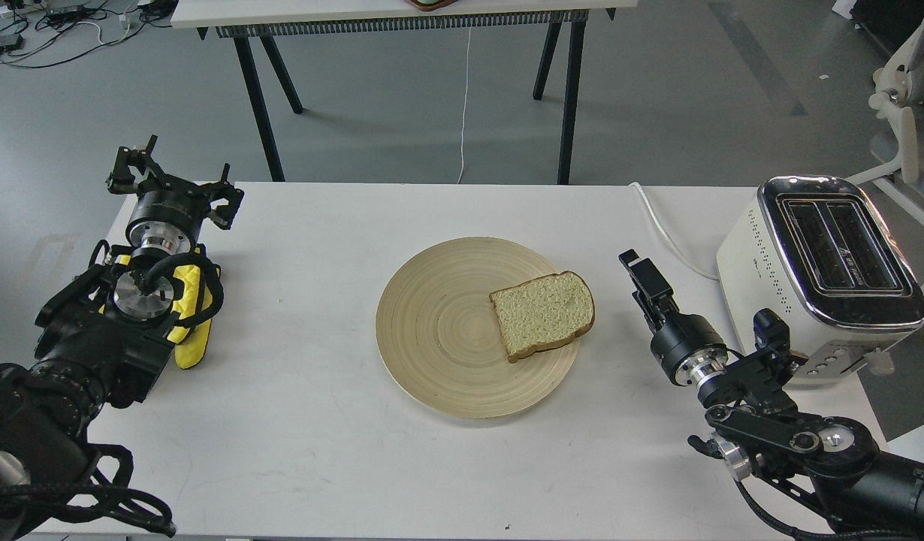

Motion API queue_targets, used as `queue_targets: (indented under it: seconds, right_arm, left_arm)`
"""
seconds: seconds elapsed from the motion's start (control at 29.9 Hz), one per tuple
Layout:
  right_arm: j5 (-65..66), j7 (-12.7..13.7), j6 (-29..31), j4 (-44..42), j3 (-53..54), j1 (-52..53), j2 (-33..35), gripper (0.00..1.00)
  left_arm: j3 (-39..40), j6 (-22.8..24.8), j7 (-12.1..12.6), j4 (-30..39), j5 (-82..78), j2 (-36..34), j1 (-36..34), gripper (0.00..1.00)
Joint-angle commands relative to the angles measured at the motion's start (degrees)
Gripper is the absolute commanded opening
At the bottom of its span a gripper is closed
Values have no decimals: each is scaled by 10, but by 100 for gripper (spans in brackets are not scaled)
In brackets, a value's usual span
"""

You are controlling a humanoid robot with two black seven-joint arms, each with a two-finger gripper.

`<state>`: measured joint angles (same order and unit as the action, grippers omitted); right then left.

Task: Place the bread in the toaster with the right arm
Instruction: 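Move the right gripper from beside the toaster toward the bread slice on the plate, then close the right gripper on the edge of the bread slice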

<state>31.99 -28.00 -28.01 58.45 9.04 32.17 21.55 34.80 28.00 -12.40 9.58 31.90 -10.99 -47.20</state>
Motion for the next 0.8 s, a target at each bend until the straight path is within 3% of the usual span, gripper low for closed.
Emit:
queue_targets:
  seconds: [0.0,0.27,0.54,0.77]
  right_arm:
    - [0,0,0,-19,-2,-7,-13,89]
    - [0,0,0,-92,-43,-4,-88,79]
    - [1,0,0,-104,-48,-4,-102,64]
    - [1,0,0,-103,-48,-3,-101,38]
  left_arm:
    - [0,0,0,0,0,0,0,100]
    - [0,0,0,0,0,0,0,100]
    - [0,0,0,0,0,0,0,100]
    - [0,0,0,0,0,0,0,100]
